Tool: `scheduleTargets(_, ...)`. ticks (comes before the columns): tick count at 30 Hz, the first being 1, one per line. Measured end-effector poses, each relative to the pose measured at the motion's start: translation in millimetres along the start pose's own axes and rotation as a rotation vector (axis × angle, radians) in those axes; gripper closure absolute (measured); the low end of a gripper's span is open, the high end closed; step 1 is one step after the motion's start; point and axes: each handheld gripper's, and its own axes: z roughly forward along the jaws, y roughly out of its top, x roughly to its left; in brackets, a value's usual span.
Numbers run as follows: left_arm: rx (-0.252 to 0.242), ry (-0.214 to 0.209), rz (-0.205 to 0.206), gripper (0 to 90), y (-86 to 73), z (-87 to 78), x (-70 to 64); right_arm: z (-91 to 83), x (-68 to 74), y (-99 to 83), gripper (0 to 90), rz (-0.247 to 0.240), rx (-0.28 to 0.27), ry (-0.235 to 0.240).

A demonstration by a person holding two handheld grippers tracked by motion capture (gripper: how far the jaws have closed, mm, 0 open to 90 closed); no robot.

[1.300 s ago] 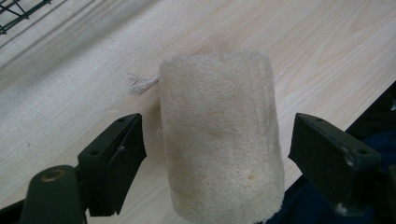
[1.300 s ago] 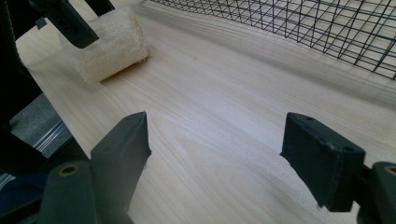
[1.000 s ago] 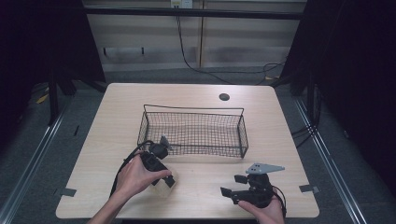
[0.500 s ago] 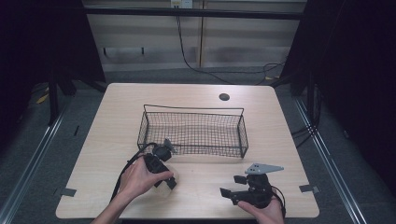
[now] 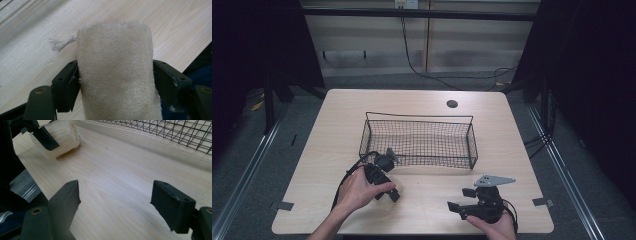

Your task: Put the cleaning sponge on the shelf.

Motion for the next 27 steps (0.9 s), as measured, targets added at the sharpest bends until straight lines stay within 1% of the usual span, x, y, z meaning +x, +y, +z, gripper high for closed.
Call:
scheduleTargets(6,-0.015,0.001,0.009,26.8,-0.6,-6.5,-2.1,-0.6,-0.4,-0.3,22.7,0.004,0.002,-0.002)
scheduleTargets(9,-0.033,0.006,0.005,26.8,-2.8,-10.5,-1.6,-0.5,-0.1,-0.2,22.6,0.006,0.006,-0.007)
scheduleTargets(12,-0.042,0.007,0.002,26.8,-4.8,-13.2,-1.7,-0.4,0.0,-0.3,22.6,0.007,0.006,-0.004)
scheduleTargets(18,-0.042,-0.003,0.007,26.9,-7.2,-19.7,-1.7,-0.5,-0.1,-0.4,22.6,0.008,0.007,-0.005)
scheduleTargets(20,-0.046,-0.015,0.024,26.9,-7.9,-24.4,-1.9,-0.4,-0.1,-0.4,22.6,0.008,0.007,-0.005)
scheduleTargets(22,-0.045,-0.014,0.028,26.9,-8.2,-26.1,-2.5,-0.3,0.0,-0.4,22.6,0.008,0.007,-0.006)
scheduleTargets(23,-0.037,-0.015,0.036,26.9,-8.5,-27.9,-3.0,-0.3,0.0,-0.4,22.6,0.008,0.007,-0.006)
scheduleTargets(26,-0.041,-0.013,0.046,26.9,-10.1,-30.6,-5.5,0.2,-0.4,-0.4,22.6,0.005,0.008,-0.001)
scheduleTargets(27,-0.039,-0.02,0.049,26.9,-10.7,-30.5,-6.5,0.4,0.1,-0.4,22.6,0.006,0.011,-0.002)
